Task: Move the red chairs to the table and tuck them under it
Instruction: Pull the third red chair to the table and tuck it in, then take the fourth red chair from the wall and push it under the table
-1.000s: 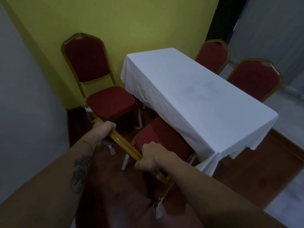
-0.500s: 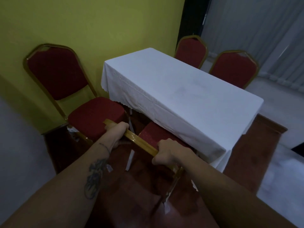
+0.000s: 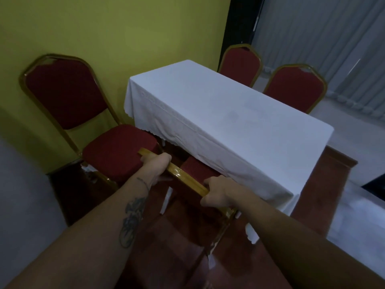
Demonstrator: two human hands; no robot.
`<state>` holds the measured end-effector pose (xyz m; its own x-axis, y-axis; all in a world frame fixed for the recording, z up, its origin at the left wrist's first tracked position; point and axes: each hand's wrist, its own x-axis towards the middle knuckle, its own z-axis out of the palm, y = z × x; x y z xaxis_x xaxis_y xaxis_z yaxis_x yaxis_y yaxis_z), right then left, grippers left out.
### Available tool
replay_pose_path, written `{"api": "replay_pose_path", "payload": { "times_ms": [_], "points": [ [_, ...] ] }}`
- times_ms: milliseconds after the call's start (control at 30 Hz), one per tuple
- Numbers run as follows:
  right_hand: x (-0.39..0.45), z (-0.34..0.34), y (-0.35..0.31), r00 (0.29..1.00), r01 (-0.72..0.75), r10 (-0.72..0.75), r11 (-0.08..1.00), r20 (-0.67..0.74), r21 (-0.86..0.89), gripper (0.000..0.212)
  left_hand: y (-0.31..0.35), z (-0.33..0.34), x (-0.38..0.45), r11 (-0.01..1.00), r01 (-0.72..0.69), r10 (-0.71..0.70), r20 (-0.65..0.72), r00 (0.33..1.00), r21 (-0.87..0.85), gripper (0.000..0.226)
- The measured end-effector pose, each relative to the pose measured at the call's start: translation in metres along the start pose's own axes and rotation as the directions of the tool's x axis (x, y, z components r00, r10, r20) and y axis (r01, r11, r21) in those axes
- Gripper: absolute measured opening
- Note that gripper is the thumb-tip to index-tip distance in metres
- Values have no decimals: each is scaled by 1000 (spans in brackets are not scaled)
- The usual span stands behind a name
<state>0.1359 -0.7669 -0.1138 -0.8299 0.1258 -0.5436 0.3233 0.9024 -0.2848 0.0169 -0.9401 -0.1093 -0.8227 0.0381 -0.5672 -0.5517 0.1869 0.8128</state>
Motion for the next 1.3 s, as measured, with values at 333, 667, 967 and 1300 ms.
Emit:
{"api": "replay_pose_path", "payload": {
  "times_ms": [333, 667, 967, 1300],
  "points": [
    [33, -57, -29, 970, 217, -230, 966, 84, 137, 81, 45, -30, 7, 941, 70, -23, -142, 990, 332, 69],
    [123, -116, -130, 921, 390, -387, 903, -51, 182, 66, 114, -129, 64, 910, -132, 211, -164, 964, 394, 12],
    [247, -172, -261, 892, 449, -433, 883, -131, 139, 61, 183, -246, 181, 774, -196, 377, -190, 906, 602, 17],
    [382, -217, -376, 894, 444, -427, 885, -137, 140, 63, 250, -363, 308, 600, -72, 428, -243, 871, 797, 15]
  ]
}}
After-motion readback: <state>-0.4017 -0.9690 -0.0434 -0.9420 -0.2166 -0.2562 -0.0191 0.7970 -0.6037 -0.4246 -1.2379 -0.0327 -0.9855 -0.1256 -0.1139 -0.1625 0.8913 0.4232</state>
